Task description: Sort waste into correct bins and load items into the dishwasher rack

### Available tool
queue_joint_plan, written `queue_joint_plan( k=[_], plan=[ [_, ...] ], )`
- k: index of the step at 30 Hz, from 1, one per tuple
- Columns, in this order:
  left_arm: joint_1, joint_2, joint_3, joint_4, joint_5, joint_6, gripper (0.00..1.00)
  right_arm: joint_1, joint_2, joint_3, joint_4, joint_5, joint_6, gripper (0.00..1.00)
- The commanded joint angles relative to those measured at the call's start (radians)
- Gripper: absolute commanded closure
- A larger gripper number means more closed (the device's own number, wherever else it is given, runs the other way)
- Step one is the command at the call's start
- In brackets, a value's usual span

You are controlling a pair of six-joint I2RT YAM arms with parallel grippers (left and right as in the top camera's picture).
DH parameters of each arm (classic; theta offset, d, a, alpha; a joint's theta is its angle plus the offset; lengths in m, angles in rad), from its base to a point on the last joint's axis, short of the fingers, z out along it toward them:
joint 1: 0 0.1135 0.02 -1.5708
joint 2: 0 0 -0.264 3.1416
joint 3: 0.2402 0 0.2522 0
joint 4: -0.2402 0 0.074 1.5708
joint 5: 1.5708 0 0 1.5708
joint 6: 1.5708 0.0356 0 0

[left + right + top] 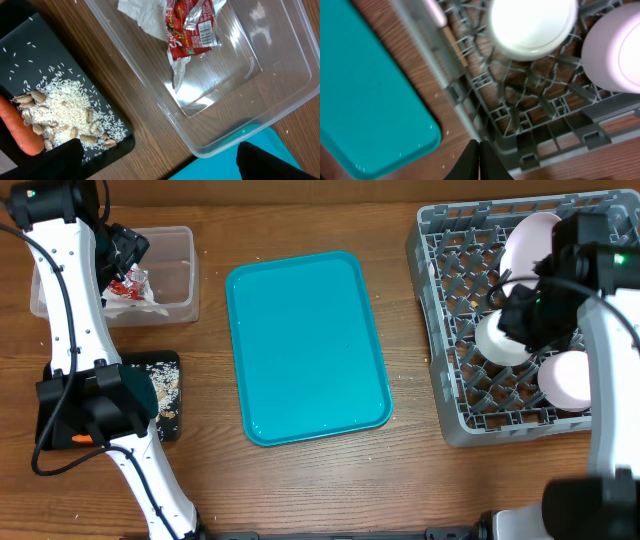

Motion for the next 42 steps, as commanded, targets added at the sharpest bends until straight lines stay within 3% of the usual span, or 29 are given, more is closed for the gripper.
queue_joint_plan(
  k=[1,13,14,15,33,42],
  plan=[
    [-0.005,-0.002,0.012,-0.002,-0.017,-0.013,0.0,0.069,-0.127,-0.019,-0.014,0.049,0.035,0.92],
    [-0.005,-0.002,0.012,-0.002,-0.017,-0.013,0.0,0.344,-0.517,-0.547,0.211,0.063,0.357,0.85],
    [-0.005,-0.002,0.012,-0.002,-0.017,-0.013,0.0,0.351,-0.526,-0.562,0.212,0.063,0.366,0.06],
    [-0.005,-0.002,0.012,-0.002,-0.017,-0.013,0.0,0.358,-0.533,-0.576,0.212,0.061,0.365,0.0],
    [-0.005,-0.002,0.012,-0.002,-0.017,-0.013,0.0,0.36,-0.497,-0.595,0.231,0.064,0.317,0.0],
    [-0.005,-0.002,0.012,-0.002,-0.017,-0.013,0.0,0.371,-0.527,-0.83,0.552,0.046,0.274,0.0]
  ],
)
